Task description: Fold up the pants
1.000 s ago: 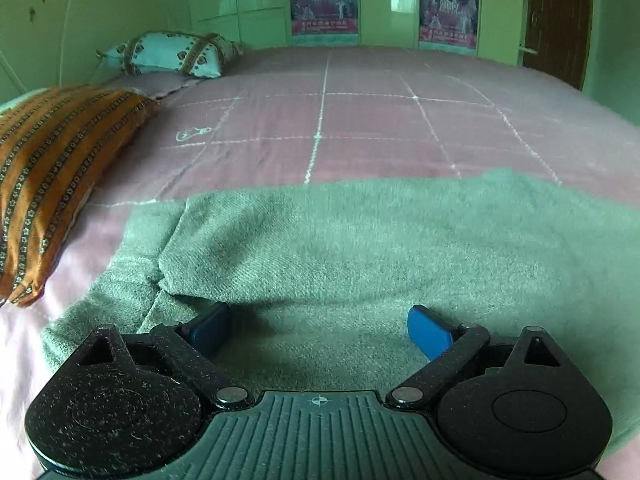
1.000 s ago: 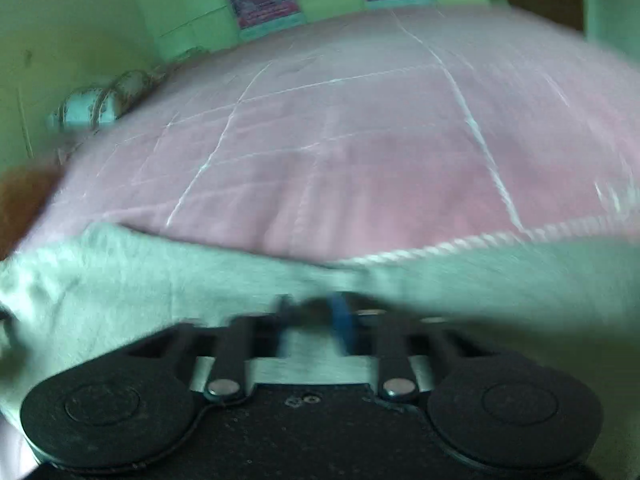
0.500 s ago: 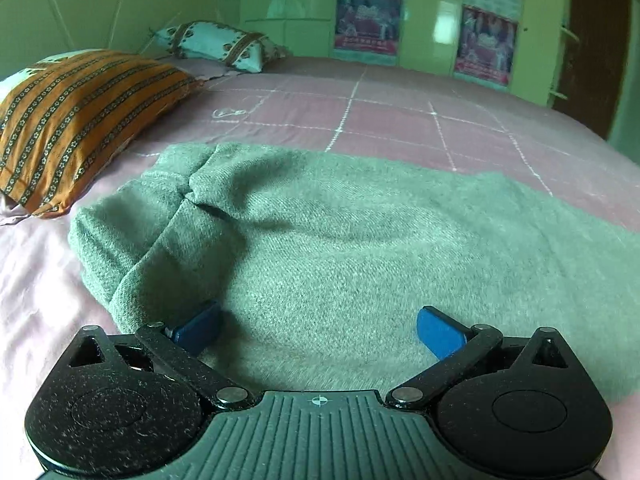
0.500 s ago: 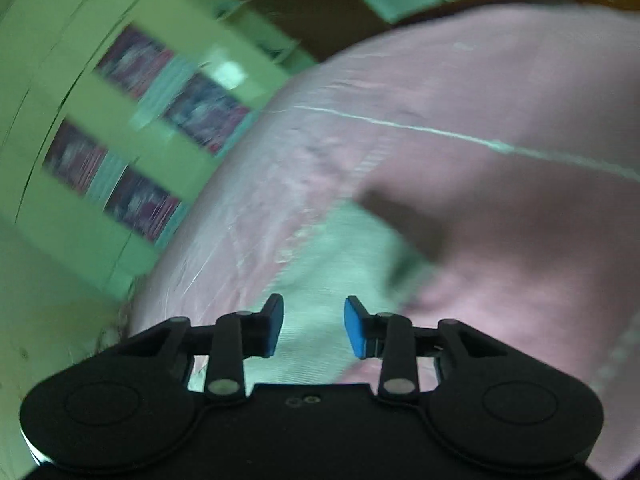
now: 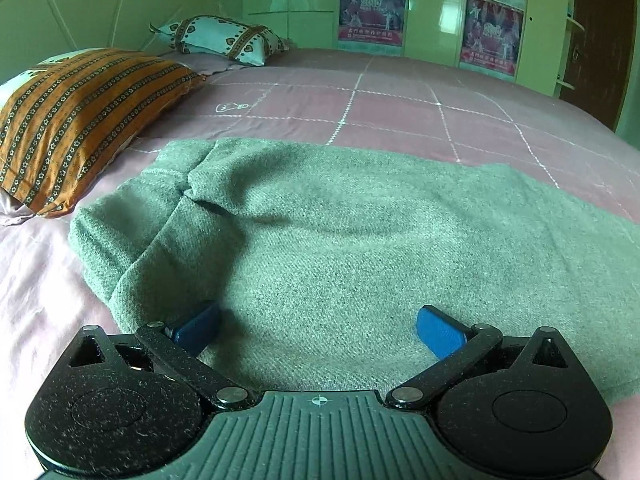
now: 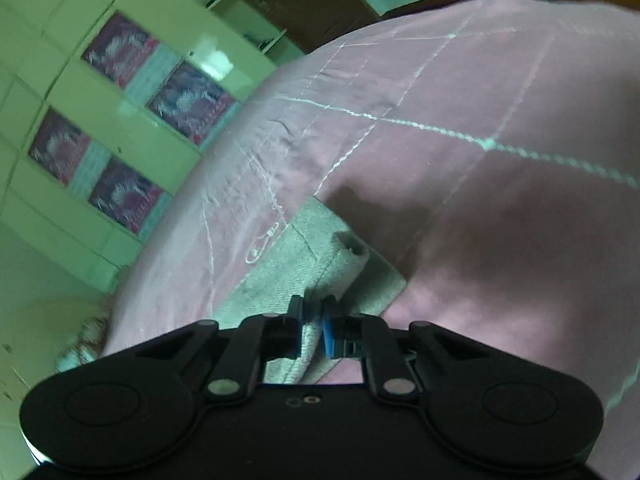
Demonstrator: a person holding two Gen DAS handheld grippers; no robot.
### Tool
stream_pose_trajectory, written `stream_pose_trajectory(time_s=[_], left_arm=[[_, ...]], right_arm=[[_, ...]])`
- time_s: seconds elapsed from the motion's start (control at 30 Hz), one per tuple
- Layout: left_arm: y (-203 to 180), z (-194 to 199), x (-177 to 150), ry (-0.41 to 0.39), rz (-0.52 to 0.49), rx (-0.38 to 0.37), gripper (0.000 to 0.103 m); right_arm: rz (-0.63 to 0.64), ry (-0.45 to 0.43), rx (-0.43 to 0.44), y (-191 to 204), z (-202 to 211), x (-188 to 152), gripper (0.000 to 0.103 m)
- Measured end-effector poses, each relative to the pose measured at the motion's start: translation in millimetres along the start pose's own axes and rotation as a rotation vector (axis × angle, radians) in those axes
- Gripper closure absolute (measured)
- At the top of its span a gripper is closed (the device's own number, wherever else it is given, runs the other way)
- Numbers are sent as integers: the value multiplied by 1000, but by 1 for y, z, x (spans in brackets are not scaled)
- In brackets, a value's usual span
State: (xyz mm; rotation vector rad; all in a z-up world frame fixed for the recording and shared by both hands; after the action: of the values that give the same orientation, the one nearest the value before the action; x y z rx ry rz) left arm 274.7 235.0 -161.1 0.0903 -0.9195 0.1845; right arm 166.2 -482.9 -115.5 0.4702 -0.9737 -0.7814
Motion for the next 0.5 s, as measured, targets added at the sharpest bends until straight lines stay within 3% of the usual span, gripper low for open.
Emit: stream_pose_trajectory(time_s=[0.03,0.1,0.27,0.3,0.33,0.4,0.5], left_arm=[[0,0,-1,-2,0,0,0],[0,0,-1,-4,-1,-2,0],[0,2,-3,-15,-3,-4,0],[0,2,-4,-21,-3,-3,0],[0,2,-4,-25,-3,-1,0],[-1,2,-4,-27,-2,-2,0],[0,2,-4,-26,-4,-5,0]], right_arm=[[-12,21,-19,-2,-6,2,96],[-19,25,2,2,-6,7,103],[28,-180,263,46,43,25,103],[46,-195,258,43,40,21,103],[15,-146,187,26,24,13,103],[-125,23,-8,-20,-11,-7,103],[-120,-14,31,-28,-3,-18,103]])
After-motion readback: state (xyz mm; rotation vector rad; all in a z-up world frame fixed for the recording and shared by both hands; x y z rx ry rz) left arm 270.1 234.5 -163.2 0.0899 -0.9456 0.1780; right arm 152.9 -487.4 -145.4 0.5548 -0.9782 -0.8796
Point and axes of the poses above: each gripper's, at about its wrist camera, not at the fingertips, and z roughly against the way its jaws point, y to its left, x to its top, the point moved 6 cm from there along -z, roughly the way its jaws point, and after that the axes turned 4 degrees about -y, right-handed, at the moved point
